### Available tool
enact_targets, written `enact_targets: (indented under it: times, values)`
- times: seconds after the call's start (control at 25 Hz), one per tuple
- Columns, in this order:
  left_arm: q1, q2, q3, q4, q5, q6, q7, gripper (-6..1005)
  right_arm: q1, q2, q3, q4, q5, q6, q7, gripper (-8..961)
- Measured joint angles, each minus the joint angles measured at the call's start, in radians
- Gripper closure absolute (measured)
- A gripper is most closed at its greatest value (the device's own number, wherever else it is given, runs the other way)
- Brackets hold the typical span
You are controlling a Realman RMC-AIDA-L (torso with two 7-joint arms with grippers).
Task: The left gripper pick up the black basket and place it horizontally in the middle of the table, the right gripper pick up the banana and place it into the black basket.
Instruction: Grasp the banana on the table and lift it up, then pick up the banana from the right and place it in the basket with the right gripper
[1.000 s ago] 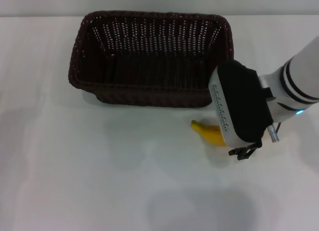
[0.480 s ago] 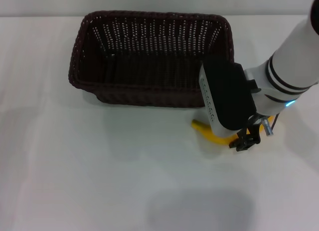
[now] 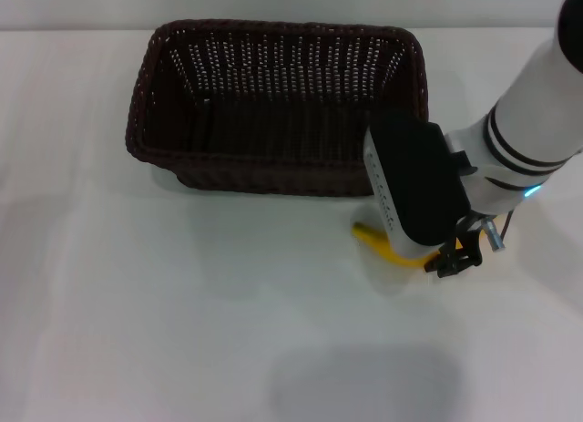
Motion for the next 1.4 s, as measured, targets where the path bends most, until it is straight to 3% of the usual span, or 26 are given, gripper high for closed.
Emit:
enact_targets:
  times: [0.36,0.72,1.08,1.4]
  values:
    - [0.000,0.000,0.000,0.000,-0.001,0.000,-0.013,208,-0.042,-0.005,0.066,-0.077,0.021,0.081,-0.046,457]
    - [0.001,-0.001,0.000,0.000,-0.002,0.003,-0.013,208,-0.085,-0.006,0.169,-0.173,0.016,0.250,-0.087,445]
    - [-0.002,-0.001,0.000,0.000,0.000,0.001,-0.013,208,-0.153,-0.011,0.328,-0.433,-0.055,0.332,-0.095,433]
    - [0.000,0.000,-0.004,0.000,-0.001,0.000,-0.013,209,-0.122,-0.001,0.361,-0.618,-0.037,0.283,-0.075,422]
